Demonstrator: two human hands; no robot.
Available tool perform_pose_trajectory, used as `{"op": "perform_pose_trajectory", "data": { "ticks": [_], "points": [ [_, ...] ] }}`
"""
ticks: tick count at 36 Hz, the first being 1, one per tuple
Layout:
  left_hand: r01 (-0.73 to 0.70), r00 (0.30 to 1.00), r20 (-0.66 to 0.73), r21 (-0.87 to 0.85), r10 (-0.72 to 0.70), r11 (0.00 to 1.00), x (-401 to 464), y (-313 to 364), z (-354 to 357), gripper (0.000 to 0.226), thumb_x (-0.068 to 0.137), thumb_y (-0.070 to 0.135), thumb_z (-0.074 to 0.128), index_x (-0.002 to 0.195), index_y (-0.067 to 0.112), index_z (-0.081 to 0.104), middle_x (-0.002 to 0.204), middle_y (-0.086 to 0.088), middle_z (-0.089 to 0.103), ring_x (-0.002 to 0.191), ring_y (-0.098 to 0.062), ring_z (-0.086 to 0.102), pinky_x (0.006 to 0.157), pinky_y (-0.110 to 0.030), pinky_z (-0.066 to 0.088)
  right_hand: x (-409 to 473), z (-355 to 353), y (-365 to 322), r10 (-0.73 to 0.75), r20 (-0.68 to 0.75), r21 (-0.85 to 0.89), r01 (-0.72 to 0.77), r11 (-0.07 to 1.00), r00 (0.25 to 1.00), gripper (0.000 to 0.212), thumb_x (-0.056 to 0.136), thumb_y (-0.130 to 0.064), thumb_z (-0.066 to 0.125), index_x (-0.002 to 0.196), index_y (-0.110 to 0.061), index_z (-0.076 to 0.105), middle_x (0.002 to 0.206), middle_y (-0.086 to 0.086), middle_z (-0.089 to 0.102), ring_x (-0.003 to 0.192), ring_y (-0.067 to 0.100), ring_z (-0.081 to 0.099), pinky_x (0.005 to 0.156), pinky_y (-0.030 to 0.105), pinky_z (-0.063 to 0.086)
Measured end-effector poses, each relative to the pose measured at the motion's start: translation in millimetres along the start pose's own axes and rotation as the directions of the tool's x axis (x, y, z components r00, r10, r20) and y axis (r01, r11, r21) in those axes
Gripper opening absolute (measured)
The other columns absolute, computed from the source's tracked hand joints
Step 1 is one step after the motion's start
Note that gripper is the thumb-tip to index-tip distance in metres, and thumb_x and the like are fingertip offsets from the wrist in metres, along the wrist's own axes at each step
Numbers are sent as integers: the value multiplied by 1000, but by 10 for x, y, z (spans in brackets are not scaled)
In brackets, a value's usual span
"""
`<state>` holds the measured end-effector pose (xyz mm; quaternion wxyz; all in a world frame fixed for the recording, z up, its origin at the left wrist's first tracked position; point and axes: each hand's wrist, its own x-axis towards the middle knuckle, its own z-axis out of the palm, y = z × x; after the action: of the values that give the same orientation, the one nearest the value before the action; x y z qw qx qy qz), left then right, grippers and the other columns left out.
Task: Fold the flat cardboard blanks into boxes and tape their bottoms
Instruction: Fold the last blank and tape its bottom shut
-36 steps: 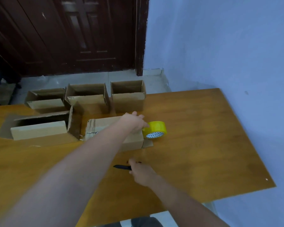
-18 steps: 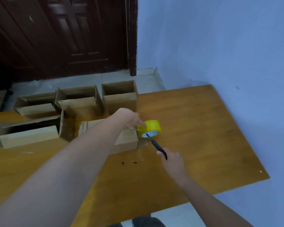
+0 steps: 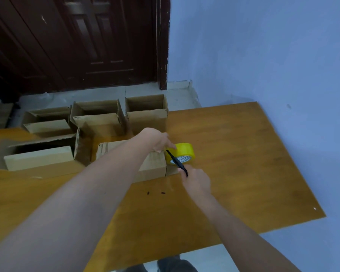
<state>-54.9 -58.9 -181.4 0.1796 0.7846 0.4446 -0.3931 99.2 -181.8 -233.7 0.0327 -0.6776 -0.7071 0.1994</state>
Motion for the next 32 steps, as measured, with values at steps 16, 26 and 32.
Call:
{"op": "perform_pose_trajectory", "data": {
  "ticks": [16, 26, 32],
  "points": [
    [-4, 997, -74, -51, 1, 999, -3, 22, 58, 77, 92, -2, 49, 148, 40, 18, 158, -5, 9, 141, -37, 17, 110, -52, 31, -383, 389, 196, 41, 287, 19, -49, 999, 957, 25, 98, -24, 38, 114, -9, 51, 89, 5, 61, 69, 18, 52, 59, 30, 46],
    [6, 972, -229, -215, -56, 977, -53, 21, 192, 70, 91, -1, 48, 144, 40, 31, 157, 1, 13, 142, -34, 16, 108, -51, 35, -431, 885, -6, -298, 424, 93, 287, 953, 855, 48, 96, -5, 38, 144, -12, 30, 134, 8, 27, 115, 26, 41, 96, 33, 43],
    [11, 940, -326, -275, -104, 961, -76, 33, 313, 66, 93, 7, 49, 144, 41, 29, 158, 1, 12, 143, -34, 13, 110, -54, 28, -400, 999, -281, -386, 478, -48, 462, 886, 789, 70, 90, 5, 46, 150, -12, 13, 143, 15, 28, 133, 33, 26, 101, 45, 42]
  ]
}}
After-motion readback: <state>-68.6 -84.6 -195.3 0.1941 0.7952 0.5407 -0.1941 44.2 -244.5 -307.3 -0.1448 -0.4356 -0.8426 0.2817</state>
